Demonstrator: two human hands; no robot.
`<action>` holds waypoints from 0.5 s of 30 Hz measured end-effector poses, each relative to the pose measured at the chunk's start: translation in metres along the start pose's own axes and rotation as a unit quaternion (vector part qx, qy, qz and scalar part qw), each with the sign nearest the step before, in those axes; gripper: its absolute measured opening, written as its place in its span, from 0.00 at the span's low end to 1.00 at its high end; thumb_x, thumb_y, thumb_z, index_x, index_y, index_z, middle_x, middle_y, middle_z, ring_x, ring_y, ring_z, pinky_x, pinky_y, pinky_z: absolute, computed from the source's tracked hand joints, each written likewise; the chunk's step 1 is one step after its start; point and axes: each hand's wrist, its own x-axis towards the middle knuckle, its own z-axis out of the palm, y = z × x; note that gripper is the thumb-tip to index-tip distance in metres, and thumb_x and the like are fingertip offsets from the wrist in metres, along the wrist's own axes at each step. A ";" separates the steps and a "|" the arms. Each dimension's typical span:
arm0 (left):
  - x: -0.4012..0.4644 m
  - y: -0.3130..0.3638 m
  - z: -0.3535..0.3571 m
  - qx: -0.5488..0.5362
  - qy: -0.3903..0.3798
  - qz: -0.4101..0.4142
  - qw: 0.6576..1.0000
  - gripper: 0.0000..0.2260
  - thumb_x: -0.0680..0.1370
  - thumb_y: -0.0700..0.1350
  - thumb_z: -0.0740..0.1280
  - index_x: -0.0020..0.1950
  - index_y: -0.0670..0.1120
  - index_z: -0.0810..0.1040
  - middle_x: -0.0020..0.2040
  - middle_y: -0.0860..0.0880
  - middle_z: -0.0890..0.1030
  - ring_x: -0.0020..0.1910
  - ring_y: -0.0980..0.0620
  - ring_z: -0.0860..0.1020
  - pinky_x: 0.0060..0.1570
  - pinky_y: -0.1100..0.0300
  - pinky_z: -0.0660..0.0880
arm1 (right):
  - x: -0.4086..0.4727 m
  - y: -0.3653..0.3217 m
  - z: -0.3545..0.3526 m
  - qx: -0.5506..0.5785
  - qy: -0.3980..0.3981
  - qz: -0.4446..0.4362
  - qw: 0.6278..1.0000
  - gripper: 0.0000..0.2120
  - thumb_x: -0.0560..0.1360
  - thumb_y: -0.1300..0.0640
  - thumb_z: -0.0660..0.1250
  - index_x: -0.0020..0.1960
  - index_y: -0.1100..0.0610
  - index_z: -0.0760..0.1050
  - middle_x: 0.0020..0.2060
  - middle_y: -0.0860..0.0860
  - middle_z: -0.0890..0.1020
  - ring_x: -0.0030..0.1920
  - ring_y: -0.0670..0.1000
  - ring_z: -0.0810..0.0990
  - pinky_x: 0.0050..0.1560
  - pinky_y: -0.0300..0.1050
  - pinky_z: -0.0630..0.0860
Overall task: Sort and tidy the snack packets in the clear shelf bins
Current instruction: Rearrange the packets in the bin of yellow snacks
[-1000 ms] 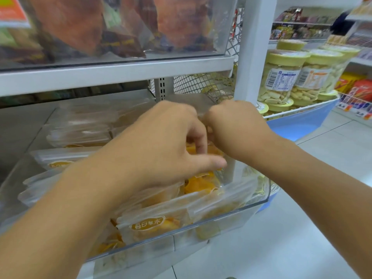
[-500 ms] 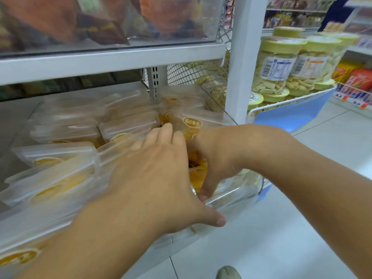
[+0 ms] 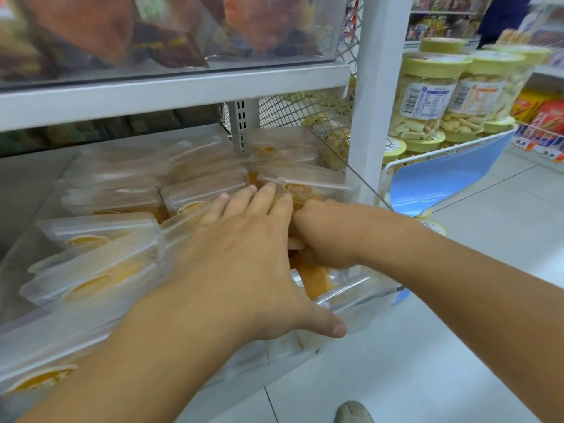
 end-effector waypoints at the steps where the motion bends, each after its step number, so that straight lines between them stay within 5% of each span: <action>1: 0.001 -0.002 -0.001 0.000 0.008 0.000 1.000 0.70 0.50 0.83 0.66 0.81 0.55 0.37 0.81 0.58 0.36 0.80 0.54 0.38 0.79 0.52 0.39 | 0.000 0.003 -0.004 -0.015 0.017 0.009 1.000 0.07 0.75 0.57 0.68 0.51 0.49 0.74 0.45 0.50 0.77 0.43 0.54 0.76 0.43 0.47 0.73; 5: 0.000 -0.005 0.002 -0.027 0.034 0.017 0.999 0.72 0.49 0.83 0.67 0.80 0.55 0.33 0.81 0.59 0.36 0.80 0.55 0.39 0.77 0.55 0.37 | -0.018 0.011 -0.033 -0.028 0.133 0.050 0.989 0.18 0.76 0.47 0.69 0.35 0.52 0.66 0.32 0.48 0.68 0.36 0.54 0.73 0.30 0.43 0.63; 8: -0.002 -0.003 -0.001 -0.067 0.039 0.015 0.997 0.72 0.48 0.81 0.70 0.77 0.58 0.29 0.81 0.59 0.38 0.80 0.55 0.41 0.74 0.58 0.39 | -0.025 0.010 -0.035 -0.040 0.195 0.083 0.976 0.23 0.80 0.38 0.61 0.33 0.53 0.65 0.32 0.49 0.69 0.33 0.54 0.72 0.31 0.45 0.63; 12: -0.010 0.000 -0.003 -0.070 0.059 0.012 0.996 0.57 0.49 0.80 0.71 0.70 0.58 0.53 0.72 0.58 0.58 0.74 0.52 0.58 0.70 0.56 0.60 | -0.022 0.004 -0.035 -0.090 0.293 0.094 0.947 0.18 0.74 0.43 0.72 0.40 0.51 0.65 0.41 0.48 0.70 0.45 0.56 0.76 0.38 0.47 0.67; 15: -0.007 -0.001 -0.005 -0.040 0.011 0.003 0.999 0.58 0.51 0.82 0.67 0.76 0.59 0.61 0.81 0.56 0.40 0.80 0.52 0.42 0.77 0.53 0.48 | -0.023 -0.001 -0.029 -0.108 0.311 0.127 0.936 0.24 0.75 0.51 0.72 0.35 0.52 0.58 0.32 0.49 0.65 0.36 0.56 0.69 0.34 0.45 0.63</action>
